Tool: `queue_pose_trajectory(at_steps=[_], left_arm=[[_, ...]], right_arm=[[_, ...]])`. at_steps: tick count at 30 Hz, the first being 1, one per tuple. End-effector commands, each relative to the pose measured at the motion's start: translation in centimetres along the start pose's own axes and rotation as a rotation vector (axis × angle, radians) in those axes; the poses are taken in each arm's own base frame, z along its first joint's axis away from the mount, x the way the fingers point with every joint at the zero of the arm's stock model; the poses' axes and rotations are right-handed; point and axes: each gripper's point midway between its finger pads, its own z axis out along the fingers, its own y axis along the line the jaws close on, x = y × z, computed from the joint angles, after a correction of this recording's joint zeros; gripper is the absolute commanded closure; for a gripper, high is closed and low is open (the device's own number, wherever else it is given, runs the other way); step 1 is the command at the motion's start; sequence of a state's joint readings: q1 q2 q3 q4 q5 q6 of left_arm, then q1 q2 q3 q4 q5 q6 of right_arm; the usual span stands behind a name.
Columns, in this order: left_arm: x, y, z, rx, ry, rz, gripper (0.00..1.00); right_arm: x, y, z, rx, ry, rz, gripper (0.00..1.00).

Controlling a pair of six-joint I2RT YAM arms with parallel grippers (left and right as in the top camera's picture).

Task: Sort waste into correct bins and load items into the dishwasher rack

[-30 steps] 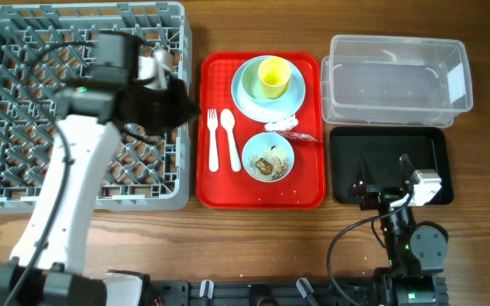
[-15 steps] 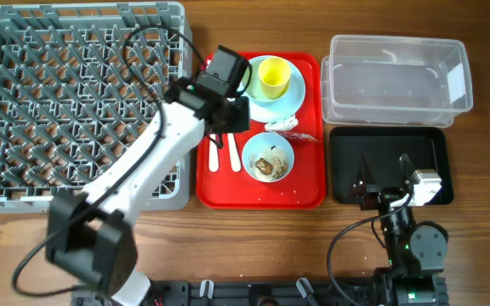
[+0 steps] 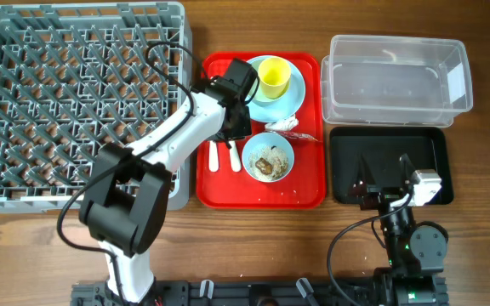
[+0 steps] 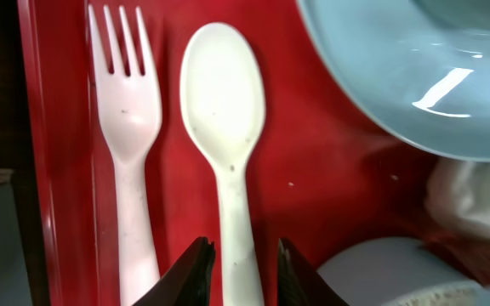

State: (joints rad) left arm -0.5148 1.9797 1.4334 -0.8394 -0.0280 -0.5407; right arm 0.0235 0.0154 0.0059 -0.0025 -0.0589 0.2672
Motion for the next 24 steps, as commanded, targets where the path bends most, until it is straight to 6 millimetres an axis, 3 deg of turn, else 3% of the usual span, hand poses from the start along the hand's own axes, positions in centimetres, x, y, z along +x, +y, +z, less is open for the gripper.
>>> queue_pose_trajectory(at_steps=[1,13,17,20,24], left_arm=[[0.0,0.6,1.5,-0.043,0.008,-0.051,0.73],[0.2,0.3,2.9,-0.050,0.017,-0.088,0.74],[0.3,-0.2,3.3,-0.047,0.008,-0.075,0.72],[0.0,0.2,3.7,-0.075,-0.018,-0.071,0.65],[0.0,0.2,3.7,-0.075,-0.019,-0.071,0.78]], right_arm=[[-0.2,0.0,0.0,0.002,-0.010,-0.002,0.00],[-0.2,0.0,0.0,0.002,-0.010,-0.003,0.00],[-0.2,0.0,0.0,0.002,-0.010,-0.002,0.00],[-0.2,0.0,0.0,0.002,-0.010,-0.002,0.00],[-0.2,0.0,0.0,0.002,-0.010,-0.002,0.00]])
